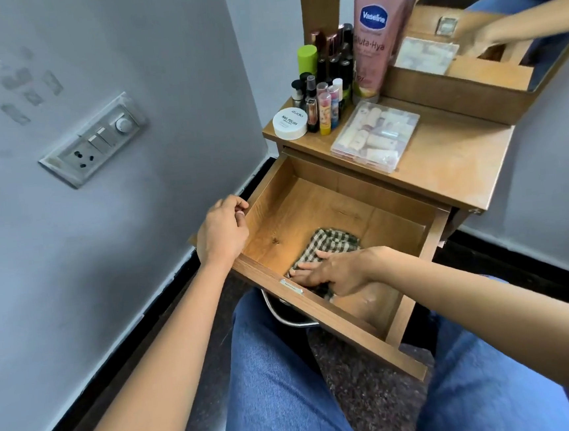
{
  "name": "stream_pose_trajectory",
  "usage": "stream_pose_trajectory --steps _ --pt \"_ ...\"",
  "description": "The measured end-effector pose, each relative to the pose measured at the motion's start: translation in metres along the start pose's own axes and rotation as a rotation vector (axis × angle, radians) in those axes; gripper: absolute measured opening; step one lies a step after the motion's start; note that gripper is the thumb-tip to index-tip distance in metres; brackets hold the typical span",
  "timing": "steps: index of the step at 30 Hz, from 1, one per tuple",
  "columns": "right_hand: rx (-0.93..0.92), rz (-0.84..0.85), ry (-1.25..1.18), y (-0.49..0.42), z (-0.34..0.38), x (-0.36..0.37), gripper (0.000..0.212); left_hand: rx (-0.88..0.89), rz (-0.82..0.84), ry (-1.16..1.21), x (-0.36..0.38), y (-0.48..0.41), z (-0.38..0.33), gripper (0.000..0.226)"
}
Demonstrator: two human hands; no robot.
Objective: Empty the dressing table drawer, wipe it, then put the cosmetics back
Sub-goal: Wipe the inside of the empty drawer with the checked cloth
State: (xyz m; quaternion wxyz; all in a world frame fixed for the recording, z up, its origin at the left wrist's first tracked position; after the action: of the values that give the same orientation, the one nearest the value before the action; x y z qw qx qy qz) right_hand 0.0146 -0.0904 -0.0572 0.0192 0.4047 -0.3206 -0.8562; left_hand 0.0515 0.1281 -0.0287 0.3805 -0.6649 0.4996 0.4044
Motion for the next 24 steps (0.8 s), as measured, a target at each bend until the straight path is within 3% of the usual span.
stream_pose_trajectory --steps 3,8,11,17,24 --pt "0.015 -0.035 0.057 -0.036 0.004 -0.023 0.069 0.001 -0.018 0.001 0.0 0.001 -0.001 0.021" --pt "0.053 -0.036 0.163 -0.082 0.014 -0.055 0.067 0.023 -0.03 -0.011 -0.001 0.002 -0.001 0.023" --pt "0.08 -0.038 0.149 -0.086 0.015 -0.061 0.069 0.032 -0.032 -0.006 0.0 0.001 0.0 0.022" --pt "0.127 -0.226 0.148 -0.082 0.019 -0.046 0.069 0.035 -0.022 -0.035 -0.002 0.0 -0.003 0.021" --pt "0.249 -0.273 0.134 -0.084 0.012 -0.043 0.067 0.035 -0.011 -0.037 -0.003 0.0 -0.004 0.019"
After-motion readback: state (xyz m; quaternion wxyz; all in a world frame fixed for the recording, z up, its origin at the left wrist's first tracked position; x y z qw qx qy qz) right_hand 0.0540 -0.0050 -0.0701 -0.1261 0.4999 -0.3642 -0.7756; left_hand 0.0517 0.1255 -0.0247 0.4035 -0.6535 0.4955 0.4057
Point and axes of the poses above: each hand's wrist, its own y-axis away from the middle knuckle, its own x-axis out of the palm, z = x × y, the point moved 2 cm from there along -y, towards the middle knuckle, and after that the axes turned 3 degrees about -x, right-handed, at the moved point
